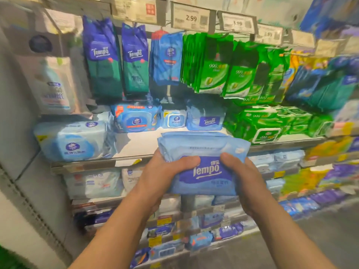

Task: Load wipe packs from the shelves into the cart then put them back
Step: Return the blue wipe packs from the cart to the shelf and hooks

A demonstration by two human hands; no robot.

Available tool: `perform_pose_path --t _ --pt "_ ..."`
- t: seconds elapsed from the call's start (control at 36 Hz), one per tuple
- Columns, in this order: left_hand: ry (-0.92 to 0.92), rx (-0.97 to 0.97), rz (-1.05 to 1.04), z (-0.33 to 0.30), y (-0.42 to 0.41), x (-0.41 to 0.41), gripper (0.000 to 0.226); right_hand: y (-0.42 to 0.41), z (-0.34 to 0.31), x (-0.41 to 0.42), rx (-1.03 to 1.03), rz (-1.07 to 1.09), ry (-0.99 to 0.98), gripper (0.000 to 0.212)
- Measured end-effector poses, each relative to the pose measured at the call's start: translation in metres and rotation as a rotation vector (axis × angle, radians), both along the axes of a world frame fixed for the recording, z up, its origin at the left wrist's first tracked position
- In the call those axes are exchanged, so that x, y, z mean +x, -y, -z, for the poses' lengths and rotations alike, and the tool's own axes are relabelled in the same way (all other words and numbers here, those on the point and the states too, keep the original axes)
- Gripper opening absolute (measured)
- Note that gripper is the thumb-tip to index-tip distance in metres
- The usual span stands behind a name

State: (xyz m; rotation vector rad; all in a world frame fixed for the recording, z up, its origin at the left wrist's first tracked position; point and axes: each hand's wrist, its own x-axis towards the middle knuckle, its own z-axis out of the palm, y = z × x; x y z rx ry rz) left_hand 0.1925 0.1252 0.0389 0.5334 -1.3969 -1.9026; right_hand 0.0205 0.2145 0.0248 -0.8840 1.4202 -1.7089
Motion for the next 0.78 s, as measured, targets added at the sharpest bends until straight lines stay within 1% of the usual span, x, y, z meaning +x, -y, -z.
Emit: perform_pose_path --t 0.11,0.19,0.28,0.36,0.42,0.44,0.5,0.53,0.58,0.67,0.69,0.72,0.78 --pt "-0.065 -0.013 0.066 -0.005 0.027 -0.023 0.042 0.021 -0.003 -0.019 0.018 0.074 -0.037 0.109" --pt "-0.117 0.001 0.129 -0.009 0.047 -0.039 0.044 0.035 -0.001 -0.033 0.008 0.096 -0.040 0.096" --pt "-0.170 0.005 0.235 -0.008 0.063 -0.056 0.043 0.044 0.003 -0.045 -0.008 0.117 -0.032 0.090" --pt "-0.198 0.006 0.277 -0.004 0.075 -0.073 0.049 0.051 0.006 -0.057 -0.020 0.137 -0.015 0.102" --pt "-0.208 0.008 0.282 0.002 0.086 -0.087 0.050 0.056 0.007 -0.067 -0.016 0.147 -0.010 0.100" --pt "-0.217 -0.008 0.269 0.005 0.090 -0.094 0.052 0.058 0.007 -0.073 -0.017 0.145 -0.005 0.096" --pt "-0.193 -0.037 0.221 0.007 0.098 -0.110 0.075 0.064 0.009 -0.084 -0.023 0.132 0.004 0.087" --pt "-0.179 -0.040 0.211 0.007 0.100 -0.116 0.080 0.066 0.011 -0.091 -0.026 0.121 0.006 0.084" --pt "-0.154 -0.063 0.170 0.012 0.104 -0.126 0.069 0.073 0.015 -0.103 -0.026 0.103 0.016 0.087" --pt "-0.098 -0.119 0.097 0.015 0.105 -0.138 0.057 0.082 0.020 -0.124 -0.020 0.088 0.023 0.106" --pt "-0.073 -0.131 0.070 0.017 0.105 -0.142 0.056 0.085 0.023 -0.131 -0.022 0.074 0.009 0.107" --pt "-0.061 -0.125 0.051 0.019 0.105 -0.146 0.054 0.088 0.025 -0.139 -0.020 0.060 -0.003 0.104" --pt "-0.040 -0.076 0.021 0.022 0.105 -0.157 0.054 0.095 0.031 -0.156 -0.020 0.065 -0.010 0.090"
